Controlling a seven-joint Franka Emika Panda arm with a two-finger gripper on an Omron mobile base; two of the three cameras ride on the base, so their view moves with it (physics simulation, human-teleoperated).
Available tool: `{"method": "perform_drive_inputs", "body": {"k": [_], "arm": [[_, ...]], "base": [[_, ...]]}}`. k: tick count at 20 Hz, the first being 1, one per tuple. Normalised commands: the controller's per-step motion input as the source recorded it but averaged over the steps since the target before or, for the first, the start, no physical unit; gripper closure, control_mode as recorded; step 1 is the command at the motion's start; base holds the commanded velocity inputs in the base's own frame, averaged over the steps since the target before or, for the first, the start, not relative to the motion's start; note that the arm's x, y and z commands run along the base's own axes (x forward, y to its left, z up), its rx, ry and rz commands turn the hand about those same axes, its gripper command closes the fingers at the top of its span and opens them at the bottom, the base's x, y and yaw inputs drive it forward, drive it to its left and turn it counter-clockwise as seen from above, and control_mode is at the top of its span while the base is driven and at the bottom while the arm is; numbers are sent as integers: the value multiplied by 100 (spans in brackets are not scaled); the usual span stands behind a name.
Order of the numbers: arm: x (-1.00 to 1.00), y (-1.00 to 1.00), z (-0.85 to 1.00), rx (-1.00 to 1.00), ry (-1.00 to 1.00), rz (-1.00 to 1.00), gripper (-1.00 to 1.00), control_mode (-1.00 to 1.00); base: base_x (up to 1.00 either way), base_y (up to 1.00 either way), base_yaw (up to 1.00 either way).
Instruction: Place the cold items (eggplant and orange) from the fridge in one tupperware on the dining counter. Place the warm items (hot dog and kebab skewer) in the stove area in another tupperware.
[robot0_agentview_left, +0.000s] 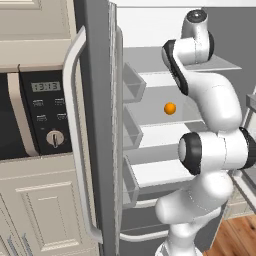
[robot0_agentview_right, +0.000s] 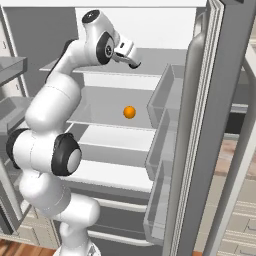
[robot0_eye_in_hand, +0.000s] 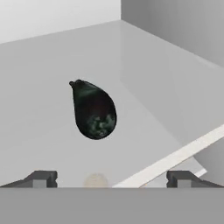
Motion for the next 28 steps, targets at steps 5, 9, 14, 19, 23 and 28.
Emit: {"method": "perform_drive_inputs", "body": {"k": [5, 9, 14, 19, 23, 28], "arm": [[74, -43, -19, 1, 0, 0, -100, -100], [74, -14, -21, 1, 0, 0, -100, -100], [80, 10, -14, 0, -4, 0, -100, -100], [67, 3, -29, 0, 1, -1, 100, -100], [13, -4, -53, 4, 3, -4, 100, -100], [-33, -6, -61, 17, -10, -5, 100, -100]], "base": [[0, 0, 0], [0, 0, 0], [0, 0, 0], [0, 0, 0], [0, 0, 0], [0, 0, 0]]}}
